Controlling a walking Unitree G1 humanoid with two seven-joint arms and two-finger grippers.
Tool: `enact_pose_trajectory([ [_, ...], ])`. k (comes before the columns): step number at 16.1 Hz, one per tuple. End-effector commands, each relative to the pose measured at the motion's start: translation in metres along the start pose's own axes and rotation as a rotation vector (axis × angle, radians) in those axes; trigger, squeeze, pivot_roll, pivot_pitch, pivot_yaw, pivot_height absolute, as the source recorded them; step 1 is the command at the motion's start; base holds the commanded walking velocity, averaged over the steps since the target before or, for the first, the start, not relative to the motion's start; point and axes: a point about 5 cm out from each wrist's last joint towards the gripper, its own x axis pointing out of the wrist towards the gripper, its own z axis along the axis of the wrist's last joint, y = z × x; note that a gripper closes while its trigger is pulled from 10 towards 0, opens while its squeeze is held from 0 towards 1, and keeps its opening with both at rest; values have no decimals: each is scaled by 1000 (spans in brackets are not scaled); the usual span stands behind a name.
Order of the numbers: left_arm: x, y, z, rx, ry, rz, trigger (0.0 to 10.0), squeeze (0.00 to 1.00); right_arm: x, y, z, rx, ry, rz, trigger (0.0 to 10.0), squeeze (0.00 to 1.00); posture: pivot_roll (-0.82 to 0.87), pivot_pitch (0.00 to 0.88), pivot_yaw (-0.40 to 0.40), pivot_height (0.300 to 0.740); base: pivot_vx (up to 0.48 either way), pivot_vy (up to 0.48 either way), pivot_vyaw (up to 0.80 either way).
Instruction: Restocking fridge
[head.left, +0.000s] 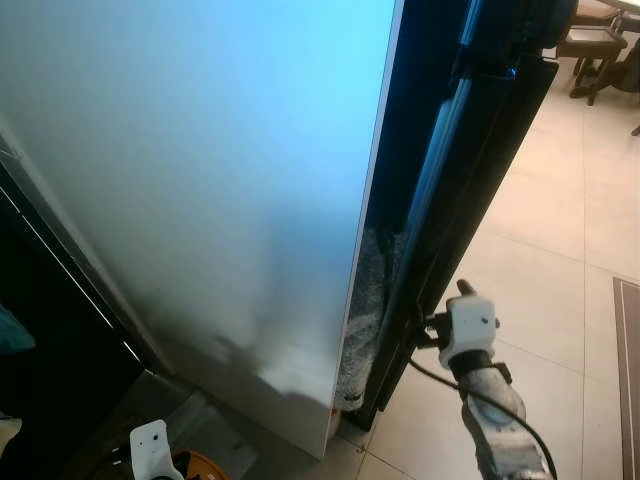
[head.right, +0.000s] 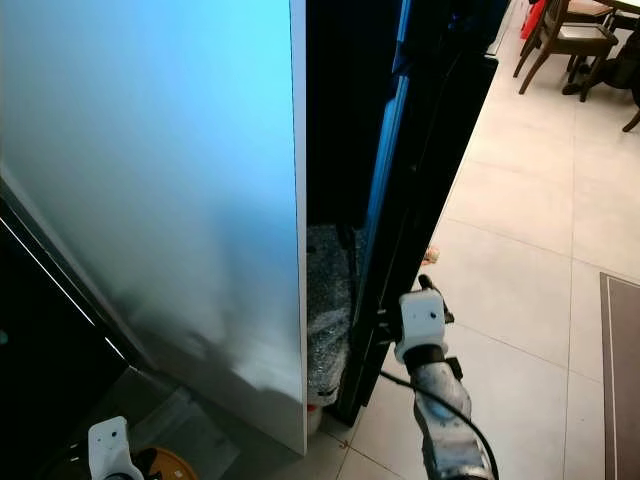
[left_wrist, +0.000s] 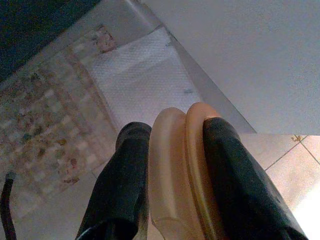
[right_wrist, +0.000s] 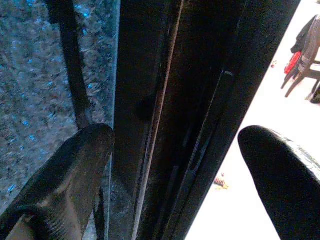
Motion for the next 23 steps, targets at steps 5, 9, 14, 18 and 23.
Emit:
enact_pose_trajectory([
  [5, -2, 4, -8, 15, 31, 12, 10000, 0, 15, -1, 3, 3, 13, 8, 10000, 0, -172, 30, 8, 740, 0, 0, 0],
  [9, -2, 4, -10, 15, 39, 10, 10000, 0, 23, -4, 6, -6, 6, -5, 10000, 0, -169, 29, 6, 740, 0, 0, 0],
  [14, -3, 5, -13, 22, 52, 5, 10000, 0, 22, -20, 1, -45, 27, -124, 10000, 0, -169, 31, 5, 740, 0, 0, 0],
  [18, -3, 4, -15, 28, 58, 1, 10000, 0, 14, -34, -7, -82, 61, -222, 10000, 0, -168, 30, 5, 740, 0, 0, 0],
  [23, -3, 7, -16, 35, 67, 1, 10000, 0, -5, -49, -20, -126, 91, -349, 10000, 0, -170, 29, 6, 740, 0, 0, 0],
])
